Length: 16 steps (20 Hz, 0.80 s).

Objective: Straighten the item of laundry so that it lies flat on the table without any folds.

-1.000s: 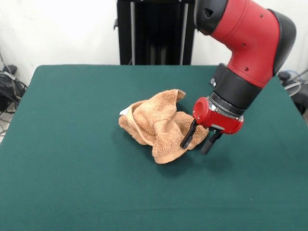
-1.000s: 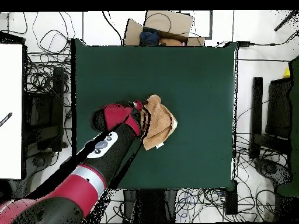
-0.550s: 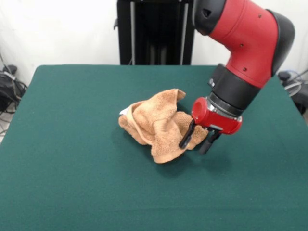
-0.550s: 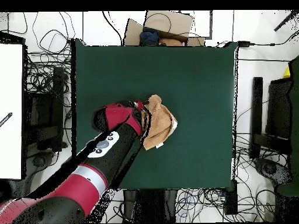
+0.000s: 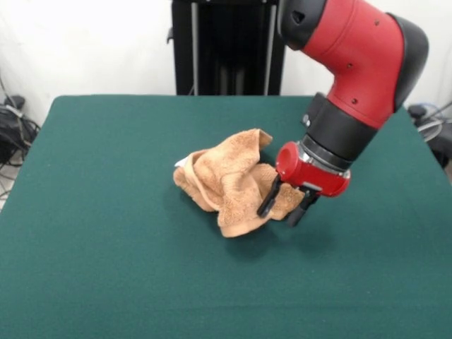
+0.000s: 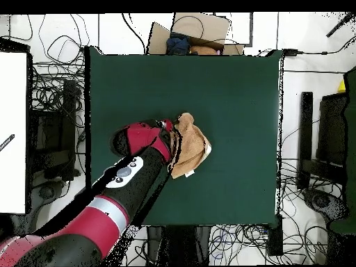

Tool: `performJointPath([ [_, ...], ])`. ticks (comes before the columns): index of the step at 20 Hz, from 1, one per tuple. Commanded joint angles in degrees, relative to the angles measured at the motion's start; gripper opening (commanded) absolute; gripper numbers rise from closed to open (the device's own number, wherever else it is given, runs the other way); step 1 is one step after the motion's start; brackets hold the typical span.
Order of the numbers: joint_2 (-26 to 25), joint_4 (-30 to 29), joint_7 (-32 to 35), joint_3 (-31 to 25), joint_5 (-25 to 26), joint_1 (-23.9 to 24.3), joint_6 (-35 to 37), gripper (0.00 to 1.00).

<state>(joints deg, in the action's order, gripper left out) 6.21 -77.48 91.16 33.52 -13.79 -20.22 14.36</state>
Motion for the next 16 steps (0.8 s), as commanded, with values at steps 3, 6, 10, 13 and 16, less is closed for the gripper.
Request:
performJointPath([
  [3, -1.46, -1.44, 14.45, 0.82, -2.07, 0.83, 4.25, 1.00],
  [6, -2.04, -1.06, 14.21, 1.06, -2.08, 1.20, 4.07, 1.00],
  [10, -2.82, -0.91, 14.07, 1.26, -2.11, 1.57, 3.23, 1.00],
  [13, -2.88, -1.29, 14.07, 1.33, -2.02, 1.56, 2.62, 1.00],
  [16, -3.87, -0.66, 14.28, 1.77, -2.23, 1.55, 2.49, 1.00],
])
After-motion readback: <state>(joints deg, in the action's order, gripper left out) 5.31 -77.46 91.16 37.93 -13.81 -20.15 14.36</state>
